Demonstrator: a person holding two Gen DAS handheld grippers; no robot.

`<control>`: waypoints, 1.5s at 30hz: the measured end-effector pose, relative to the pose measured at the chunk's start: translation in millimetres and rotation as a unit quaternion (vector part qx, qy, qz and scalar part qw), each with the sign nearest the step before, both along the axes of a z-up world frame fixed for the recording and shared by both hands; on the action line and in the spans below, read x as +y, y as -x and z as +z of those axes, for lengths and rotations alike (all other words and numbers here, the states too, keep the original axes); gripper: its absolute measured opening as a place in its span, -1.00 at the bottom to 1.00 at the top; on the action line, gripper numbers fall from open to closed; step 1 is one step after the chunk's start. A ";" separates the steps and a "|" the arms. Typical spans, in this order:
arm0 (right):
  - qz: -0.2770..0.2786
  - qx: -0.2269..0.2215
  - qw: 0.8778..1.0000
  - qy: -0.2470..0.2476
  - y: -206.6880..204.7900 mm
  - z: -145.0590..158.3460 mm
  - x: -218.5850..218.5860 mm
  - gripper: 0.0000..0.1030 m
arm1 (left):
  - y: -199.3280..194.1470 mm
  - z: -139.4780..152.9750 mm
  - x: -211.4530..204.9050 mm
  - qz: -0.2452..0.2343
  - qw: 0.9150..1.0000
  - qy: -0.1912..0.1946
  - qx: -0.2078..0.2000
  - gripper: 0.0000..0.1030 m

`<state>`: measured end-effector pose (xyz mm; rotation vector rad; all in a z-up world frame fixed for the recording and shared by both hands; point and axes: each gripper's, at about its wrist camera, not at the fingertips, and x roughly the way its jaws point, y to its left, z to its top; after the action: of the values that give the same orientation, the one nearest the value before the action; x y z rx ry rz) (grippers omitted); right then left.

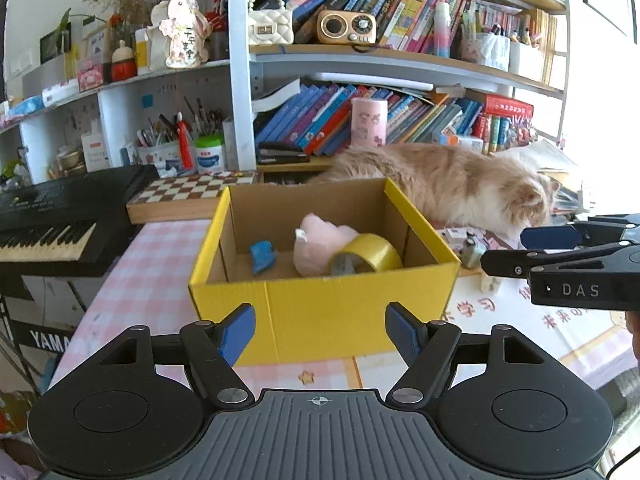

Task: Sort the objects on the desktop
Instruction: 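Withdraw both open tools up and away from the yellow box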

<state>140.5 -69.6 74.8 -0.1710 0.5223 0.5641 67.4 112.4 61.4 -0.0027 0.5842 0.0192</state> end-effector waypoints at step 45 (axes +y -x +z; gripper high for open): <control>-0.029 0.046 0.998 0.030 115.2 -49.5 -1.5 0.05 | 85.5 -43.6 -14.8 0.010 0.997 0.030 0.064 0.45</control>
<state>25.3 -71.2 25.3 -0.1874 0.6312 0.5016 -18.1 97.6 17.7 -0.0656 0.7128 0.0222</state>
